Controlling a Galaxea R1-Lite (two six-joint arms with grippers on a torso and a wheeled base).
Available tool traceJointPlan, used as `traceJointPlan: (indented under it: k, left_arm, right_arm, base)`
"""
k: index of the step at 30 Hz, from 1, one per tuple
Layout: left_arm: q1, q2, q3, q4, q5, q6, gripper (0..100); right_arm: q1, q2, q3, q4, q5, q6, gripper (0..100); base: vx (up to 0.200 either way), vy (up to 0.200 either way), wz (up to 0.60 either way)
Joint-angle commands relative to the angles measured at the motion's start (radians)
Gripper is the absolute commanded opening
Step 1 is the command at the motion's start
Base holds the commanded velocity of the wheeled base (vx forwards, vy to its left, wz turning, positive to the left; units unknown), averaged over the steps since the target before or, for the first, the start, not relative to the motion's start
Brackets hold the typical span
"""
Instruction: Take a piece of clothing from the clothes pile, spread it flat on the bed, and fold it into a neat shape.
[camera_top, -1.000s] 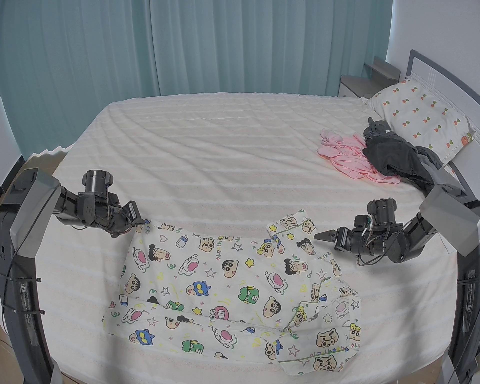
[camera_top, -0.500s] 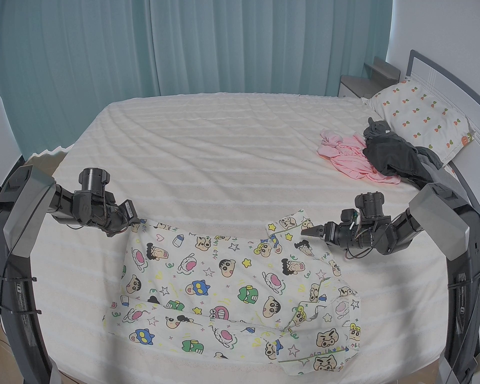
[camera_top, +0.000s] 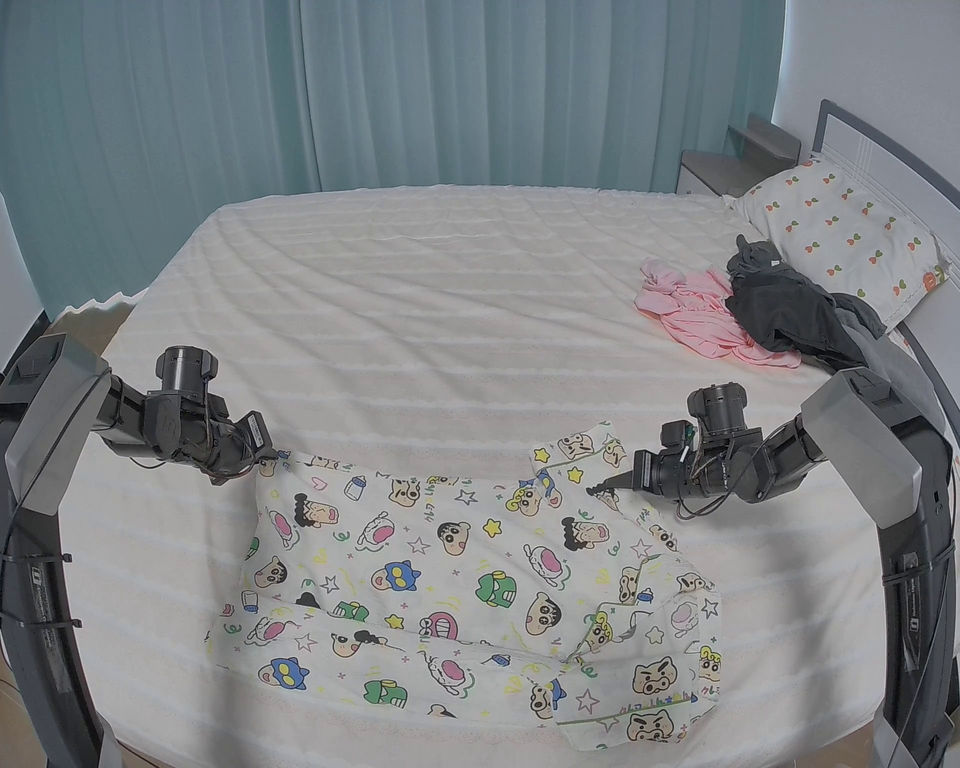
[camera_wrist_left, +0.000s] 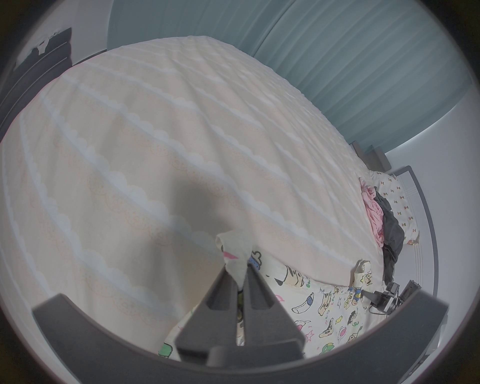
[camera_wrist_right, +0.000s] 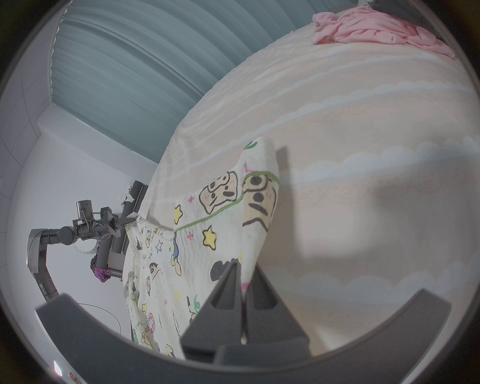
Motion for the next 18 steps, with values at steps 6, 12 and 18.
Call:
traceJointPlan:
  k: [6, 12, 18]
  left_arm:
    - [-0.002, -0.05, 0.067, -0.055, 0.012, 0.026, 0]
    - [-0.003, -0.047, 0.096, -0.125, 0.058, 0.024, 0]
    - [-0.005, -0.044, 0.098, -0.134, 0.061, 0.023, 0]
  right_arm:
    - [-0.042, -0.03, 0.073, -0.182, 0.009, 0.018, 0]
    - [-0.053, -0.036, 0.139, -0.323, 0.009, 0.044, 0]
    - [-0.059, -0.042, 0.169, -0.389, 0.009, 0.06, 0]
  base:
    - [0.0, 0.0, 0.0]
    - [0.0, 0.0, 0.0]
    - [0.0, 0.0, 0.0]
